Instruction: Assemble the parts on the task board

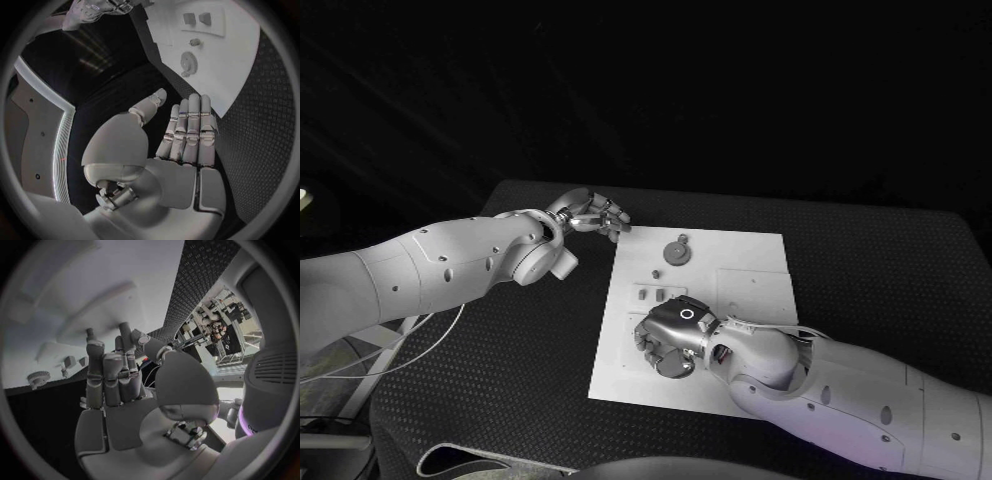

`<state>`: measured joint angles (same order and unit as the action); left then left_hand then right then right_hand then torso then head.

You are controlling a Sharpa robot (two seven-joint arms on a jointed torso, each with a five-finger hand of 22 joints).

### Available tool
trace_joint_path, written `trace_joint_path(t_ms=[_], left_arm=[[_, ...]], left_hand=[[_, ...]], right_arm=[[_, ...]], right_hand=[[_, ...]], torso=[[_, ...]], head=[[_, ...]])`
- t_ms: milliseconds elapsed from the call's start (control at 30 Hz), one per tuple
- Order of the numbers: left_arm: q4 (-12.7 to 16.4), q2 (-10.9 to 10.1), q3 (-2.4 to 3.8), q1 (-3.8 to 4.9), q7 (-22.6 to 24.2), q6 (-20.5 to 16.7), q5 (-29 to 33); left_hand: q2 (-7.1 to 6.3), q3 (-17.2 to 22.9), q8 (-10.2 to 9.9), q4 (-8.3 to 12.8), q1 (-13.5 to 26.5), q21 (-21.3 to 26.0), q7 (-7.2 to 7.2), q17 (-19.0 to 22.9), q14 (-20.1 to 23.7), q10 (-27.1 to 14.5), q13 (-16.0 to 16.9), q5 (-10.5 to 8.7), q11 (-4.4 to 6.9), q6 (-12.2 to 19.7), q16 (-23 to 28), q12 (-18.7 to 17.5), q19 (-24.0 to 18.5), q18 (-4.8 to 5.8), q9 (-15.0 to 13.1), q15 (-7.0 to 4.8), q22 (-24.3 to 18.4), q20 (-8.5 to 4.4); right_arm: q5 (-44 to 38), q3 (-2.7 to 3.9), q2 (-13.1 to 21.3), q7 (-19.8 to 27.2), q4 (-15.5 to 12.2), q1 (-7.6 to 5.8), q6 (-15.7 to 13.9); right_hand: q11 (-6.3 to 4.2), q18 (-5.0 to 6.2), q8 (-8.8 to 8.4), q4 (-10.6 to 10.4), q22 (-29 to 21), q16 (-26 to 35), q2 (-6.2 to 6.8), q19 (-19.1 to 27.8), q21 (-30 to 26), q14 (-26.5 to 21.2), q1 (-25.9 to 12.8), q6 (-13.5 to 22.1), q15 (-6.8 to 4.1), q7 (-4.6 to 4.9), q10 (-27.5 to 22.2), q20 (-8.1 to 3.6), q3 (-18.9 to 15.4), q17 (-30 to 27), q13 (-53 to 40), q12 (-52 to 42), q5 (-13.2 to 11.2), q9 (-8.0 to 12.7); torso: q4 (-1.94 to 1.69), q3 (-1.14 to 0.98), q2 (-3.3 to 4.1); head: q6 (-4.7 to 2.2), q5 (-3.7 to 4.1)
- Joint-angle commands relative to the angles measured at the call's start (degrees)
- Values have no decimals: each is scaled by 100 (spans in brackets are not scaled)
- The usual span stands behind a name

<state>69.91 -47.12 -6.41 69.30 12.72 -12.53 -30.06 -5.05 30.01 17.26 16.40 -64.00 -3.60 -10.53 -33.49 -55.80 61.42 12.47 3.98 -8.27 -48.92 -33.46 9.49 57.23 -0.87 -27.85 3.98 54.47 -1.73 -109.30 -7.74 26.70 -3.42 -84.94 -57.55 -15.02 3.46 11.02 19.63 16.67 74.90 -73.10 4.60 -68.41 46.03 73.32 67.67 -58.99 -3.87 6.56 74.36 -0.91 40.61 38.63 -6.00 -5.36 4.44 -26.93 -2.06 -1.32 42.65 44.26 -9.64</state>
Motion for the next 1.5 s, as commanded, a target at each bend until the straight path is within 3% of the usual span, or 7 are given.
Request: trace_joint_path(t_ms=[33, 200, 367, 567, 1267, 1433, 1500], left_arm=[[15, 4, 5, 6, 37, 65, 32], [18, -3, 5, 6, 38, 56, 32], [19, -12, 5, 6, 34, 55, 32], [18, -13, 5, 6, 35, 57, 32], [-19, -9, 5, 6, 27, 73, 32], [-47, 6, 5, 6, 35, 68, 32], [-59, 5, 5, 6, 31, 68, 40]], left_hand=[[0, -29, 35, -5, 40, -37, -4, -7, -41, -55, -6, -12, -4, 52, 37, 18, 6, -50, 8, 8, -6, 13], [0, -29, 36, -5, 40, -37, -4, -9, -42, -56, -7, -12, -4, 52, 39, 20, 6, -50, 8, 8, -7, 13], [0, -30, 36, -6, 42, -37, -4, -10, -42, -56, -7, -12, -4, 52, 40, 21, 6, -49, 8, 8, -8, 13], [8, -24, 37, -4, 34, -38, -3, -13, -43, -57, -8, -10, -3, 52, 42, 23, 6, -51, 9, 8, -9, 12], [2, -30, 39, -6, 41, -38, -3, -18, -43, -61, -11, -12, -4, 53, 48, 27, 5, -49, 10, 9, -12, 14], [2, -30, 39, -6, 42, -37, -3, -19, -43, -61, -11, -13, -4, 53, 50, 28, 4, -49, 10, 9, -12, 14], [1, -31, 39, -6, 43, -37, -3, -20, -43, -62, -11, -13, -5, 53, 50, 28, 4, -49, 10, 9, -13, 14]], right_arm=[[-78, -32, -2, -6, 31, 26, 185], [90, -49, -14, 44, 70, 25, 206], [275, -60, -5, 97, 99, 24, 196], [364, -61, 31, 167, 103, 24, 97], [689, -48, 258, 338, -148, 17, -615], [1209, 99, 441, 467, -332, -138, -801], [1510, 171, 529, 577, -371, -264, -851]], right_hand=[[-141, 398, 15, 2, 122, -21, -111, -26, 22, -27, 49, -13, -49, 0, 442, -60, 27, 7, -409, -90, 15, -9], [-129, 398, 1, 2, 119, -4, -86, 1, 12, -48, 26, 12, -37, 10, 412, -52, 21, 3, -416, -64, 14, -12], [31, 398, -218, -4, 116, 33, 312, 89, -16, -103, -46, 405, 123, 167, 0, -22, -87, -7, -354, 171, 8, 62], [274, 398, -370, -3, 119, 35, 536, 173, -34, -194, -181, 709, 355, 306, -689, 28, -347, 2, -207, 190, -5, 116], [353, 398, -427, -22, 112, -32, 601, 192, -32, -239, -211, 871, 434, 376, -915, 54, -563, 24, -181, 143, 8, 133], [346, 398, -438, -82, 109, -56, 624, 149, -15, -205, -292, 904, 427, 394, -896, 51, -591, 22, -199, 132, 10, 140], [346, 390, -431, -438, 94, -45, 596, 144, -28, -211, -751, 898, 409, 399, -839, 85, -681, 9, -226, 102, 5, 141]], torso=[[5, -2, -1], [5, -1, -2], [3, 1, -2], [-3, 2, -3], [14, -1, -8], [23, 4, -12], [26, -4, -18]], head=[[0, -4], [-4, -4], [-3, -2], [-8, 5], [-58, 56], [-151, 130], [-196, 172]])
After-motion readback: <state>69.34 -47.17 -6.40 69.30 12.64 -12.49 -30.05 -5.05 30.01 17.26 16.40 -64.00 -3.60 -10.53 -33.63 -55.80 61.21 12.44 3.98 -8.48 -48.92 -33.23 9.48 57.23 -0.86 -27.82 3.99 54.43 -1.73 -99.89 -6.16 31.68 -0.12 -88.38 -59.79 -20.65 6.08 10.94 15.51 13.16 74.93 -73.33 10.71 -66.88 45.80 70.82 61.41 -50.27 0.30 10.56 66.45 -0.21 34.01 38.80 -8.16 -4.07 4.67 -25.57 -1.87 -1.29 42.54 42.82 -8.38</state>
